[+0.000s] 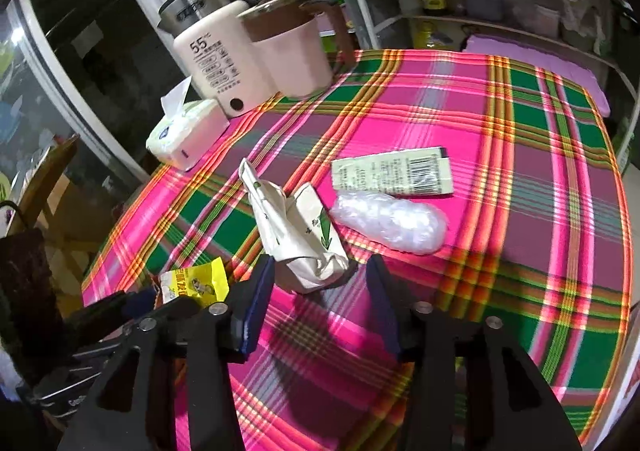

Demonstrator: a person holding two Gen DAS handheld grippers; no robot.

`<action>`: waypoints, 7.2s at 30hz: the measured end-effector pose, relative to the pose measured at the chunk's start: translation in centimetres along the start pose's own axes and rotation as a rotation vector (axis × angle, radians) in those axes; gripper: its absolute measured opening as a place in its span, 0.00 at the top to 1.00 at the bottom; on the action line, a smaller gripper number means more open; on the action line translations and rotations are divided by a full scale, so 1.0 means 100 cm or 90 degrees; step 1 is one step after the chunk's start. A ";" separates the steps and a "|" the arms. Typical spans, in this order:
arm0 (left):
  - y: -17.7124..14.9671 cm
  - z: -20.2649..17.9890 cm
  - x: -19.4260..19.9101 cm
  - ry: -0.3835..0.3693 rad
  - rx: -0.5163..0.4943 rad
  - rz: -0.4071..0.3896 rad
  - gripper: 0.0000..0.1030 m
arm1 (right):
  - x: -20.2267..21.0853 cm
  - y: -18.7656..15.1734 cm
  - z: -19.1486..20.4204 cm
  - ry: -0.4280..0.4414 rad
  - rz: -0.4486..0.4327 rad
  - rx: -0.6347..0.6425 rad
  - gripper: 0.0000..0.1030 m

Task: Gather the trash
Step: 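Close the right tool on the white paper bag, then carry the yellow wrapper and white paper bag over the trash bin with both tools, then open both tools to drop the wrapper and paper bag into the bin, then move both tools back toward the clear plastic bag and paper strip, then grasp the clear plastic bag with the right tool while the left tool grasps the white paper strip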

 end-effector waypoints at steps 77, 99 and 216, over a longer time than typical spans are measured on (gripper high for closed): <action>-0.045 -0.172 0.057 -0.108 -0.197 0.004 0.61 | 0.206 -0.110 -0.040 -0.115 -0.192 -0.108 0.60; -0.047 -0.244 0.035 -0.160 -0.267 0.020 0.61 | 0.252 -0.140 -0.110 -0.181 -0.219 -0.189 0.60; 0.046 -0.027 -0.008 -0.011 -0.109 -0.013 0.50 | -0.022 0.018 -0.031 -0.039 0.047 0.210 0.55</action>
Point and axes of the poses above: each gripper's, at about its wrist camera, not at the fingertips, and x roughly against the way its jaws point, z to its left, y to its top, the point moved 7 cm from there along -x, roughly the way its jaws point, and after that the axes turned 2 degrees about y, right-handed, at the moved point
